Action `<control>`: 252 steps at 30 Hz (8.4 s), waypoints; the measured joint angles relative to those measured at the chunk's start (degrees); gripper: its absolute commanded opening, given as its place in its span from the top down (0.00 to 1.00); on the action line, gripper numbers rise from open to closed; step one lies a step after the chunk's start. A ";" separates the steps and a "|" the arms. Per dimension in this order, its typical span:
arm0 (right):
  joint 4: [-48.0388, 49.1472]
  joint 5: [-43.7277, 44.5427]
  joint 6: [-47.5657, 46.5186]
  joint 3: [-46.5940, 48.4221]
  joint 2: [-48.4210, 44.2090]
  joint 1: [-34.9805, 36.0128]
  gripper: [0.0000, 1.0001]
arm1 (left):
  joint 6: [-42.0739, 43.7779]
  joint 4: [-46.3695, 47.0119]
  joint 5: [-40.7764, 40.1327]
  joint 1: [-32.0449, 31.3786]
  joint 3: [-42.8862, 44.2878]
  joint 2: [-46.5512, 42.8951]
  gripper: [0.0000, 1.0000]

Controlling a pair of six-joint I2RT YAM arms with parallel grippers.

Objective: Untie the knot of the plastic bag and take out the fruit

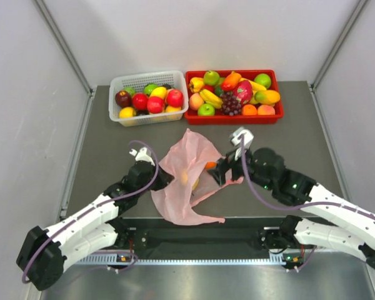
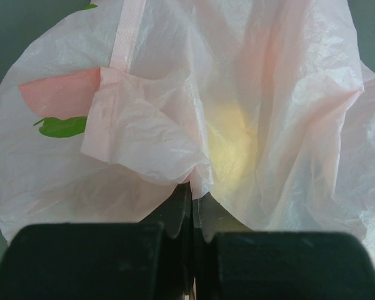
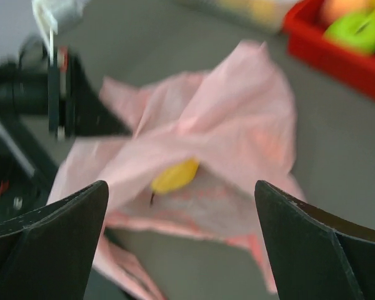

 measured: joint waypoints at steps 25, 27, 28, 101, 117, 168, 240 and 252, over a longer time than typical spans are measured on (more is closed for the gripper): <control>11.28 11.15 8.17 -10.51 27.43 13.70 0.00 | 1.22 -0.79 -2.78 0.00 0.20 8.22 1.00; 12.72 11.13 8.15 -9.46 30.05 13.70 0.00 | 1.33 -0.11 -2.75 0.00 0.17 9.16 1.00; 13.64 11.13 8.15 -8.76 31.36 13.70 0.00 | 1.33 0.33 -2.73 0.00 0.15 9.62 1.00; 4.17 10.32 -0.68 74.71 82.62 -43.25 0.64 | 2.01 8.02 1.33 0.07 -1.07 13.03 1.00; 0.96 6.03 -1.95 81.15 89.55 -45.27 0.00 | 2.40 9.01 1.77 0.13 -1.09 15.08 1.00; 16.90 31.89 20.09 -5.16 35.71 9.64 0.01 | -1.75 9.05 6.16 0.17 -0.44 11.47 1.00; 6.14 -6.54 -5.79 32.85 37.18 -22.01 1.00 | -1.88 9.97 1.92 -0.68 -0.33 11.80 1.00; 3.39 -0.98 -6.19 74.05 78.64 -28.13 0.82 | -1.68 10.12 2.62 -0.61 -0.46 11.06 1.00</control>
